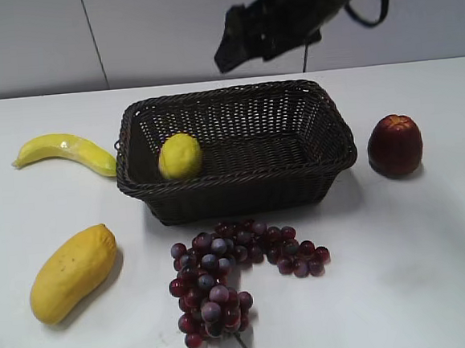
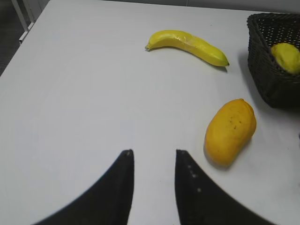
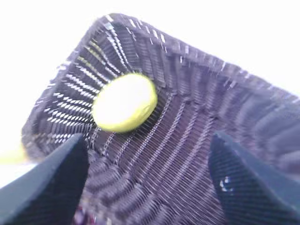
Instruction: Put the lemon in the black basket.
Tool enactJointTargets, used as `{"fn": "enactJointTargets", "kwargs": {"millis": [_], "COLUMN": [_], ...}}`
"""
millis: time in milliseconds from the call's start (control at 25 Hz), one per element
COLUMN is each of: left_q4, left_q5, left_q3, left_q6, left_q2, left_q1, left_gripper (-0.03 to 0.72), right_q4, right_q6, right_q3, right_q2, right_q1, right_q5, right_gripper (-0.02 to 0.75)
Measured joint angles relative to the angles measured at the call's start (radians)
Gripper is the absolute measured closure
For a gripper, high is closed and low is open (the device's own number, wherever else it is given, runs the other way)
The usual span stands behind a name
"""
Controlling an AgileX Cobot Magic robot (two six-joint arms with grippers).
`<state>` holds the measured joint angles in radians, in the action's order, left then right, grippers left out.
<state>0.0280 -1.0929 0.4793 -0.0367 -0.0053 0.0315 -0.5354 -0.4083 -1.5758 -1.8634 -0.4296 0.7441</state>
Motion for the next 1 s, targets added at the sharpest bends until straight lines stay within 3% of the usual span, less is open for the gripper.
{"fn": "enactJointTargets", "kwargs": {"millis": [280,440,600,1000], "left_q4": [0.0,0.0,0.0,0.0], "left_q5": [0.0,0.0,0.0,0.0], "left_q3": [0.0,0.0,0.0,0.0], "left_q6": [0.0,0.0,0.0,0.0], "left_q2": [0.0,0.0,0.0,0.0], "left_q1": [0.0,0.0,0.0,0.0], "left_gripper": [0.45,0.45,0.45,0.45], "right_q4": [0.384,0.564,0.596,0.596], "right_q6": [0.261,0.372,0.414,0.423], "right_q3": [-0.132,-0.091,0.068,0.709], "right_q2": [0.205,0.329,0.484,0.957], "right_q1": [0.0,0.001,0.001,0.001], "right_q5": [0.41,0.456,0.461,0.445], "right_gripper": [0.139,0.143,0.146,0.147]}}
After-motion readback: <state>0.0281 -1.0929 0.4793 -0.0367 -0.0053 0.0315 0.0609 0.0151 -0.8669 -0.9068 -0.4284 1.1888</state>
